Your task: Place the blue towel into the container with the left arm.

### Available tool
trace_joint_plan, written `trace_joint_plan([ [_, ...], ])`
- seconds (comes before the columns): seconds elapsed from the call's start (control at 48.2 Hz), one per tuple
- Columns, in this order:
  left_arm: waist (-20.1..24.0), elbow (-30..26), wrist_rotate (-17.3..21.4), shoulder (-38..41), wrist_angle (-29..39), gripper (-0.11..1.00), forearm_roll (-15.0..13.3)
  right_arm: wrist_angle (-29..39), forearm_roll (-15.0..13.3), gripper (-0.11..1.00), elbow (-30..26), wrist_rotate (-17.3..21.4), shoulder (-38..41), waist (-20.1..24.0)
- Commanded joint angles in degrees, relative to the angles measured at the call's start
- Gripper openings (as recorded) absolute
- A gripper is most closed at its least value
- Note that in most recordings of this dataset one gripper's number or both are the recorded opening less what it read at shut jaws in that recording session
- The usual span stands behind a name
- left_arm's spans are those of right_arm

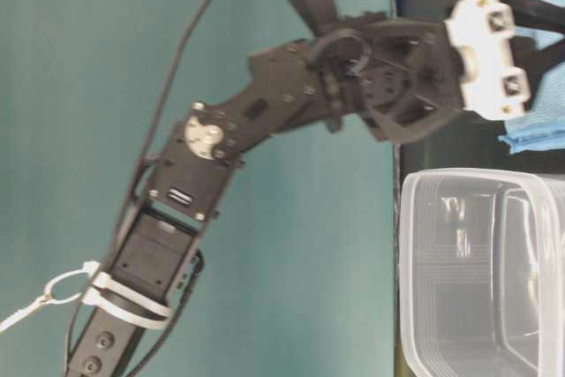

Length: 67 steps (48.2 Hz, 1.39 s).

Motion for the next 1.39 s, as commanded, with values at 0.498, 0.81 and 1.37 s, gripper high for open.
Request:
trace_joint_plan([
  [0.498, -1.67, 2.2, 0.18, -0.62, -3.69, 0.52, 0.18, -0.35, 0.09, 0.78, -0.7, 0.0, 0.0, -0.18],
  [0.81, -2.2, 0.44, 0.26, -4.04, -3.43, 0.06, 0.18, 0.62, 0.18, 0.78, -0.88, 0.0, -0.88, -0.18],
  [1.37, -0.88, 2.02, 0.18, -27.86, 15.38, 0.06, 0.18, 1.23, 0.18, 0.78, -0.97, 0.0, -1.32, -0.26],
])
